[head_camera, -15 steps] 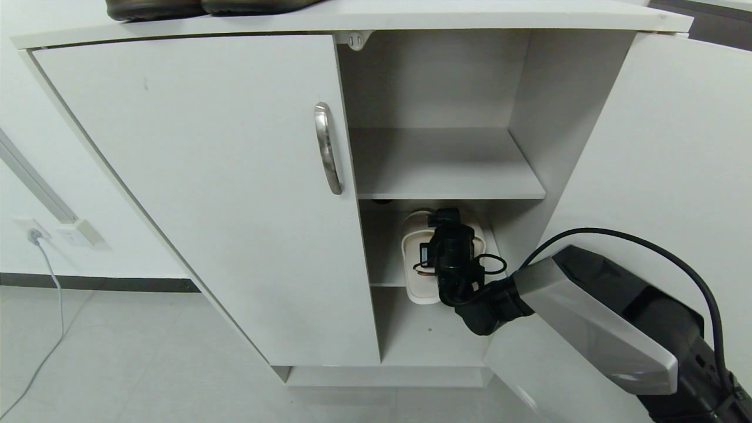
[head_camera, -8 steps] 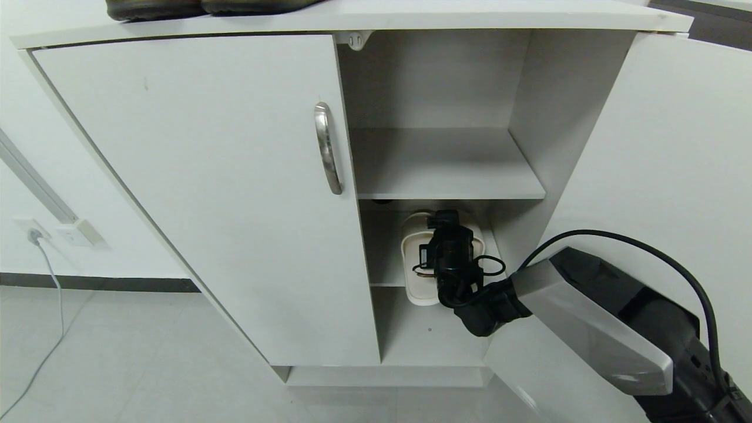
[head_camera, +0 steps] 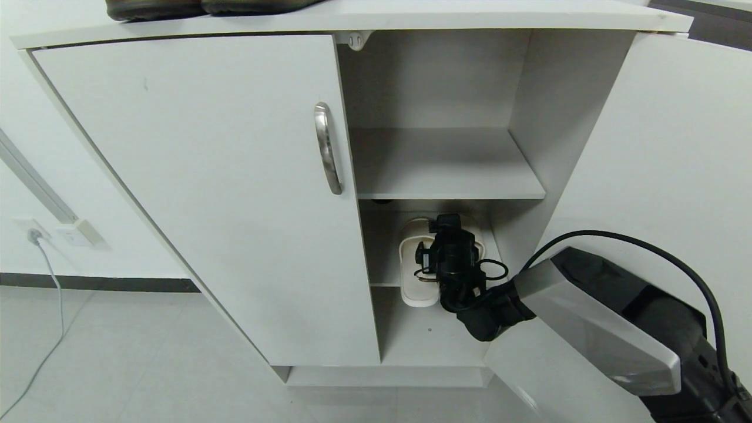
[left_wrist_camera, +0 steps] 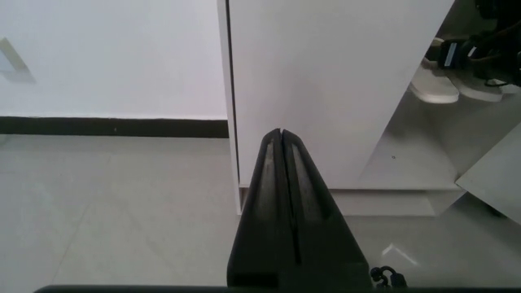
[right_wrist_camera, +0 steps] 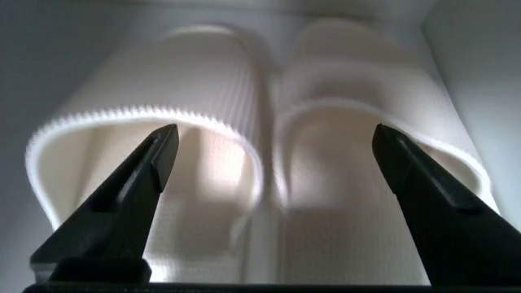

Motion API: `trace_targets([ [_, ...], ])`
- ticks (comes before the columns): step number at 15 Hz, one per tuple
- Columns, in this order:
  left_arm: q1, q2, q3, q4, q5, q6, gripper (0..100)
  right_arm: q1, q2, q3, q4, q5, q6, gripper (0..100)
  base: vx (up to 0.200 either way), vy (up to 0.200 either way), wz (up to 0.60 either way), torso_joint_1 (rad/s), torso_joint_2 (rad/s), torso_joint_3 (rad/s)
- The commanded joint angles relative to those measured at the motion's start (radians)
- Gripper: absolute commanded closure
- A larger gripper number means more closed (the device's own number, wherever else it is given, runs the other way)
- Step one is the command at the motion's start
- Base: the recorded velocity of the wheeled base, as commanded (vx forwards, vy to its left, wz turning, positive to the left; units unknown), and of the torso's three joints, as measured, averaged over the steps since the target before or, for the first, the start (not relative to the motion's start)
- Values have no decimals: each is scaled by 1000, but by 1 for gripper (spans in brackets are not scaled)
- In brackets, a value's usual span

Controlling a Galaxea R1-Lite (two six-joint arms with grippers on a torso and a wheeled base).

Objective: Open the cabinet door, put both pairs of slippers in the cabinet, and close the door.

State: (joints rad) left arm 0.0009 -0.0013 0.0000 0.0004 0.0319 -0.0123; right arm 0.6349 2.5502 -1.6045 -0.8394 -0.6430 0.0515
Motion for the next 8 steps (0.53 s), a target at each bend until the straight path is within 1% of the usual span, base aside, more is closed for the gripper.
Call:
trace_targets([
  [1,1,1,0,0,0,0,100,14,-64,69,-20,-3,1,0,0,0,0,0,0,0],
  [2,1,1,0,0,-1,5,100,31,-116,156,-58,-4,1,0,0,0,0,0,0,0],
  [4,1,1,0,0,-4,6,100,60,-192,285,-122,-6,1,0,0,0,0,0,0,0],
  [5,1,1,0,0,-4,6,100,72,-214,321,-136,-14,1,0,0,0,0,0,0,0],
  [6,1,1,0,1,-3,6,100,106,-272,434,-165,-52,1,0,0,0,0,0,0,0],
  [7,1,1,0,0,-3,5,100,127,-308,511,-196,-57,-1,0,0,0,0,0,0,0],
  [8,1,1,0,1,-3,5,100,138,-332,555,-219,-58,-1,0,0,0,0,0,0,0],
])
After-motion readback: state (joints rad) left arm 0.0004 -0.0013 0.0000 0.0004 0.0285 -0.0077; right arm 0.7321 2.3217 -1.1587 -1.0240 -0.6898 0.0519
